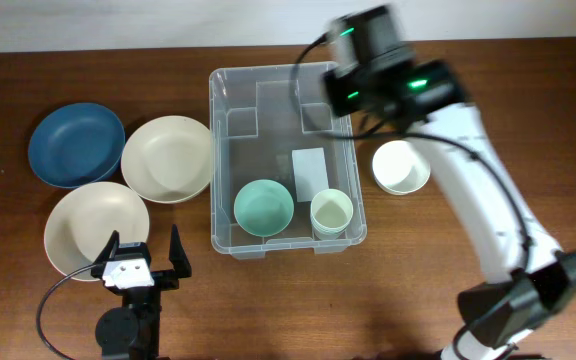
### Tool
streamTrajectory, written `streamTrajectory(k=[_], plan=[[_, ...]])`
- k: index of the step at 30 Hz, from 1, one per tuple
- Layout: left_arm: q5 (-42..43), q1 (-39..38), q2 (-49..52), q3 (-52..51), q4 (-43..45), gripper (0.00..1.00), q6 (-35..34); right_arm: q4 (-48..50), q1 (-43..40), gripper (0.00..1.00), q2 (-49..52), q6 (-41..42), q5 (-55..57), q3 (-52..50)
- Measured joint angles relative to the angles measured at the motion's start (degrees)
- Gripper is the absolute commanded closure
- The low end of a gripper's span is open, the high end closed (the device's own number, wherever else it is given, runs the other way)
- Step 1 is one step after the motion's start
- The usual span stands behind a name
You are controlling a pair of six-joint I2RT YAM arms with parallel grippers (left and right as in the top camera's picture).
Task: Pack container
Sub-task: 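Lower the mint-green bowl into the bin's front-left and open the gripper, then move the right gripper back right over the yellow bowl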
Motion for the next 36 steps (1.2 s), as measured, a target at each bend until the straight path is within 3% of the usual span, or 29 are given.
streamTrajectory(k=[8, 10, 11, 12, 26, 36], plan=[[0.0, 0.0, 0.0, 0.0, 0.0, 0.0, 0.0, -5.51, -15.89, 0.36, -0.79, 1.55, 0.02, 0.52], [0.0, 0.0, 0.0, 0.0, 0.0, 0.0, 0.0, -5.97, -19.47, 0.25, -0.72, 1.79, -0.09, 0.52], [0.0, 0.0, 0.0, 0.0, 0.0, 0.0, 0.0, -6.05, -21.11, 0.1, -0.52, 2.03, -0.52, 0.52], [0.0, 0.0, 0.0, 0.0, 0.0, 0.0, 0.0, -6.1, -22.36, 0.01, -0.35, 1.92, -1.03, 0.52], [0.0, 0.0, 0.0, 0.0, 0.0, 0.0, 0.0, 1.07, -26.77, 0.0, 16.7, 1.88, -8.07, 0.52], [0.0, 0.0, 0.0, 0.0, 0.0, 0.0, 0.0, 10.08, -26.77, 0.11, 24.7, 1.86, -8.2, 0.52]])
